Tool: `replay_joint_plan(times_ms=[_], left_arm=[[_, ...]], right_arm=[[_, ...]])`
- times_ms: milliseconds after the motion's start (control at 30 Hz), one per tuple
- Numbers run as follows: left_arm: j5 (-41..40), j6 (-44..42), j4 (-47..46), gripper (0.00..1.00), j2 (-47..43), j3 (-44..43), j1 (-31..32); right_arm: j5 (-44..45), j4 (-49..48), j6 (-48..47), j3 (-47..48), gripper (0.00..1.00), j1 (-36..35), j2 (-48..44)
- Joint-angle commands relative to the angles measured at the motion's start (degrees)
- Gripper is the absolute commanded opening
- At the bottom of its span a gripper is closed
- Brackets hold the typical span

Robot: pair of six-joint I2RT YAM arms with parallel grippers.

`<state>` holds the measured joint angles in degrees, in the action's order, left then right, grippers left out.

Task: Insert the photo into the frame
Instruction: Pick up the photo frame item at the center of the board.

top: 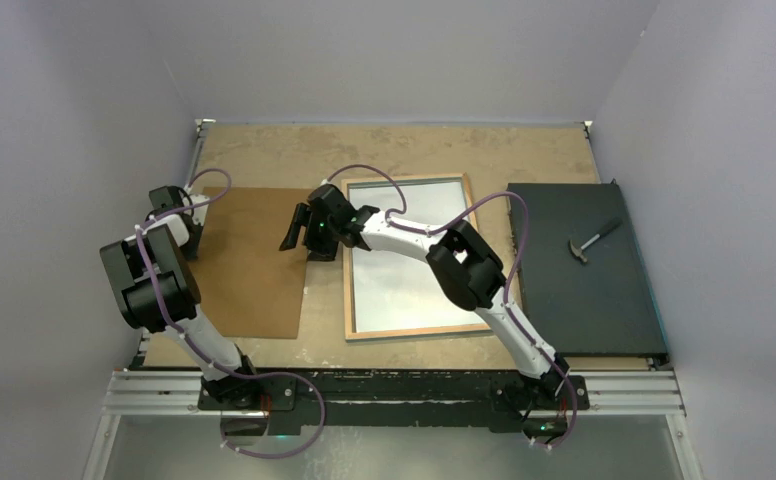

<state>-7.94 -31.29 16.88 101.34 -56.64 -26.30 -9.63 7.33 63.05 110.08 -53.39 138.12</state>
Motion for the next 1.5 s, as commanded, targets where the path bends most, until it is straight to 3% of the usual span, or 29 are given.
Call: replay_joint_plan(times_ms=[0,133,500,767,1033,1267,1333,1467], left_arm=[[11.47,3.54,11.34,0.0,4.11,3.86,4.56],[12.08,3.44,11.27,0.0,4.55,4.33,4.86],[12.62,3.46,10.95,0.0,6.12,4.49,5.53],[13.13,3.42,11.66,0.0,6.37,4.03,6.04],[13.82,3.08,12.36,0.0,4.93,3.95,6.07],[15.07,3.15,13.83,0.0,3.14,3.54,6.09],[15.66,3.29,14.31,0.0,2.7,3.29,6.08],[19.73,3.78,19.12,0.0,1.37,-0.22,5.88]], right_arm=[[-4.68,-8.01,1.77,-2.46,0.78,0.8,-3.57],[-8.39,-17.77,3.99,-8.95,0.77,1.79,-8.43],[-13.33,-33.95,8.14,-16.02,0.72,1.97,-14.8],[-18.39,-49.46,10.62,-18.42,0.68,1.0,-13.82],[-15.92,-34.44,7.1,-12.45,0.62,-0.31,-10.97],[-9.72,-29.66,4.19,-15.87,0.46,-0.29,-15.22],[-8.98,-28.86,4.09,-16.12,0.37,-0.31,-15.78],[-8.09,-26.31,3.64,-16.31,0.09,0.03,-16.58]])
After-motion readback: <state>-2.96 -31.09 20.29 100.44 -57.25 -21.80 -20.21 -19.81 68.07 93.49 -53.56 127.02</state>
